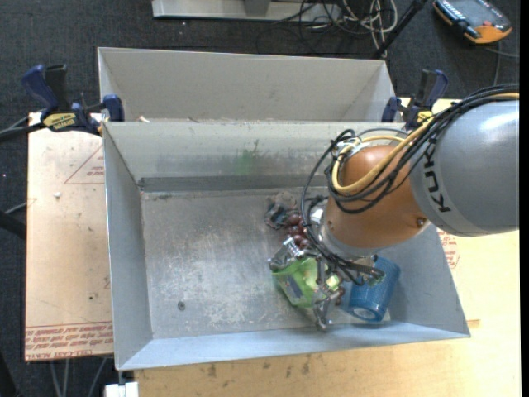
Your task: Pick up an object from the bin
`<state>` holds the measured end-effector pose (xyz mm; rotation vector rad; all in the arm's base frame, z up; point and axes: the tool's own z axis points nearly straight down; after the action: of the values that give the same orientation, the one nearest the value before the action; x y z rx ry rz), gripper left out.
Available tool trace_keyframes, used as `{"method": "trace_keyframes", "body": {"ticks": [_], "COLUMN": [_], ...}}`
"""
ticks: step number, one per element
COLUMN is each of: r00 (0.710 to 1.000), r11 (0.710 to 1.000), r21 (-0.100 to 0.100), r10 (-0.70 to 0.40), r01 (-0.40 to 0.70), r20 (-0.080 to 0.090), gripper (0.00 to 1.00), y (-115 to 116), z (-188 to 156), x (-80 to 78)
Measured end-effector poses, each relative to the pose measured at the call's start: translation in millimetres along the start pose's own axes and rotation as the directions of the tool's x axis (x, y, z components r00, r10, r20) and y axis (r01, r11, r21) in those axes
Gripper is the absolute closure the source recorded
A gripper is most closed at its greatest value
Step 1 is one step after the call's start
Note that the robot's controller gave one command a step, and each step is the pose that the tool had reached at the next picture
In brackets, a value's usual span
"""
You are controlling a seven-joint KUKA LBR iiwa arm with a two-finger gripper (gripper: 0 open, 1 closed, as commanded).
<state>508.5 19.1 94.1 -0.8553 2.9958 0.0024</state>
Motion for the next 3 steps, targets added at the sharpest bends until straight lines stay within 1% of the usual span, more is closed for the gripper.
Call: {"method": "trace_keyframes", "body": {"ticks": [3], "r00": [1.0], "r11": [1.0], "r21": [0.0], "r10": [0.0], "r01": [0.0], "r20": [0.0], "gripper": [1.0], "y": [0.0], "z": [0.0], "x": [0.0]}}
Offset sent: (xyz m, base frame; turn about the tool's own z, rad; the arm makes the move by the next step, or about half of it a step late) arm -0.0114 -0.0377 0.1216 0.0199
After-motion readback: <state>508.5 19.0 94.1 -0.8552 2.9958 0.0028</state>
